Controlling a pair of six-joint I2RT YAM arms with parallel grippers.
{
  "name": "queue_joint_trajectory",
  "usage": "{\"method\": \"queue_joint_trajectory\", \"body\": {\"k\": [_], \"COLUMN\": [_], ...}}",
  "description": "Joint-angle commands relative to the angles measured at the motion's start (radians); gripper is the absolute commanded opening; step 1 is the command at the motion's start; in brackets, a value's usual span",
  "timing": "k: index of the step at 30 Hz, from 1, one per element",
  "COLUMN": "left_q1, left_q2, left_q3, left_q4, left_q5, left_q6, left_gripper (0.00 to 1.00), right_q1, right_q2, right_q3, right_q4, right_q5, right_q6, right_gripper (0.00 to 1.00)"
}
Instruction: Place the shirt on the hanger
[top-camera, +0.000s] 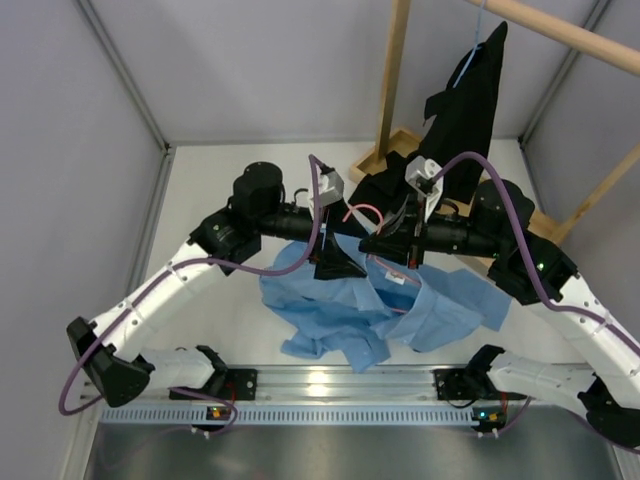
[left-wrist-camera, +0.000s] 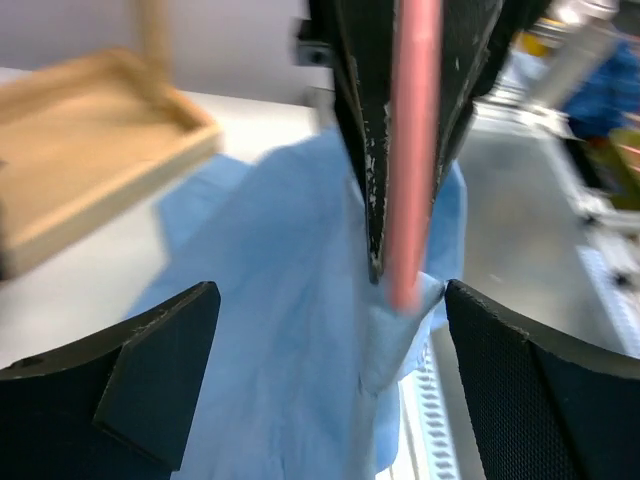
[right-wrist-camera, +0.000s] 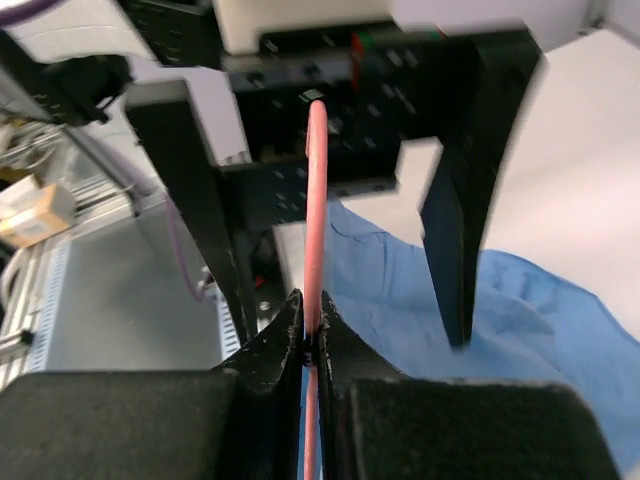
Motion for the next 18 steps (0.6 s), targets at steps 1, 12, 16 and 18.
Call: {"method": "queue_joint_trajectory", "body": {"k": [1,12,16,18], "left_q1": [-0.002,-0.002,-0.002,-0.002], "left_q2": [-0.118,-0.465,-0.511,-0.523], "left_q3": [0.082,-0.208,-0.300,-0.353], "left_q4": [-0.050,0.028,0.030,0.046], "left_q5": [-0.372,-0.980,-1.077,-1.051], "left_q6": [0.080,0.022,-0.035,-0.052], "left_gripper": [0.98,0.92,0.81,0.81], "right_q1": [-0.013,-0.018,-0.018,-0.018], "right_q2": [-0.062,-0.093,-0.066,-0.053], "right_q3": [0.013,0.238,0.337,0.393], "right_q4": [0.013,-0.197,-0.269,-0.298], "right_q5": [0.182,0.555,0.587,0.608], "right_q6": [-0.048,-0.128,-0.146,-0.159], "right_gripper": [0.00,0.00,0.00,0.00]}}
